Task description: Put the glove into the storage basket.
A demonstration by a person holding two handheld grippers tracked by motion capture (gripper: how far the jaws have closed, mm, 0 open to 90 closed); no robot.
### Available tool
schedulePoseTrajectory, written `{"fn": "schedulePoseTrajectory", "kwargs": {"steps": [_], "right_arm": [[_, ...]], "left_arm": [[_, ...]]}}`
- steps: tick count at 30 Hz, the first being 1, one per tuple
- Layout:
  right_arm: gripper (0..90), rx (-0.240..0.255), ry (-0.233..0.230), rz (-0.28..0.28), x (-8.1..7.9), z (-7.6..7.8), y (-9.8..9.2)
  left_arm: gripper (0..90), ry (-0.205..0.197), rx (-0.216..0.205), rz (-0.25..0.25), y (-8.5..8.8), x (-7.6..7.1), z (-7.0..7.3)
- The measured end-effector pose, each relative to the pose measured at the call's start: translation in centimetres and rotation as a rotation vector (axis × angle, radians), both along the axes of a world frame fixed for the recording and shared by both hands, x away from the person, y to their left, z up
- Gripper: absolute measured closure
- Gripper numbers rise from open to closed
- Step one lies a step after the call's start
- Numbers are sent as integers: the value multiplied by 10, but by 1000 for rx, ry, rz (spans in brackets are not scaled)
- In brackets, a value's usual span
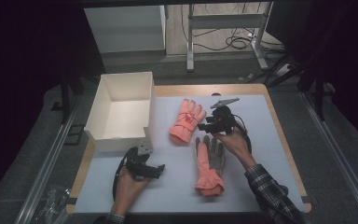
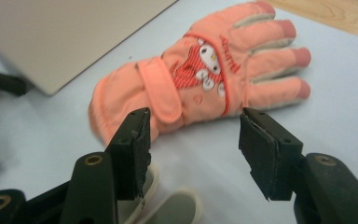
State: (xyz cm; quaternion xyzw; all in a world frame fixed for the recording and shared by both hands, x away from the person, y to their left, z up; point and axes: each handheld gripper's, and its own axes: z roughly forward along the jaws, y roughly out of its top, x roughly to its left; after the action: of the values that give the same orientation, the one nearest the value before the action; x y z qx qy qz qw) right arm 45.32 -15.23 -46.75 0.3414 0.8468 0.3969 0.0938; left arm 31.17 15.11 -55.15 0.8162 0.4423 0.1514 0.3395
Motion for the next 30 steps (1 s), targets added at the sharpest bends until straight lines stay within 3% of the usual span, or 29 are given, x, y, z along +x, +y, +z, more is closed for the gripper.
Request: {"fn": "schedulePoseTrajectory", "kwargs": {"steps": [9, 17, 22, 24, 26, 27, 30], "right_arm": [[473, -39, 11, -19, 26, -4, 20], [511, -40, -4, -35, 43, -7, 35], [465, -55, 4, -21, 48, -16, 49], [416, -112, 0, -26, 52, -25, 59], [411, -121, -4, -30, 54, -27, 60], [413, -126, 1, -33, 57, -29, 61], [530, -138, 61, -28, 63, -35, 63]], "left_arm": [[3, 0, 2, -1, 0, 0, 0], [2, 0, 2, -1, 0, 0, 0], [2, 1, 2, 0, 0, 0, 0], [2, 0, 0, 0, 0, 0, 0], [2, 0, 0, 0, 0, 0, 0], [2, -1, 2, 0, 0, 0, 0], [2, 1, 0, 0, 0, 0, 0]]}}
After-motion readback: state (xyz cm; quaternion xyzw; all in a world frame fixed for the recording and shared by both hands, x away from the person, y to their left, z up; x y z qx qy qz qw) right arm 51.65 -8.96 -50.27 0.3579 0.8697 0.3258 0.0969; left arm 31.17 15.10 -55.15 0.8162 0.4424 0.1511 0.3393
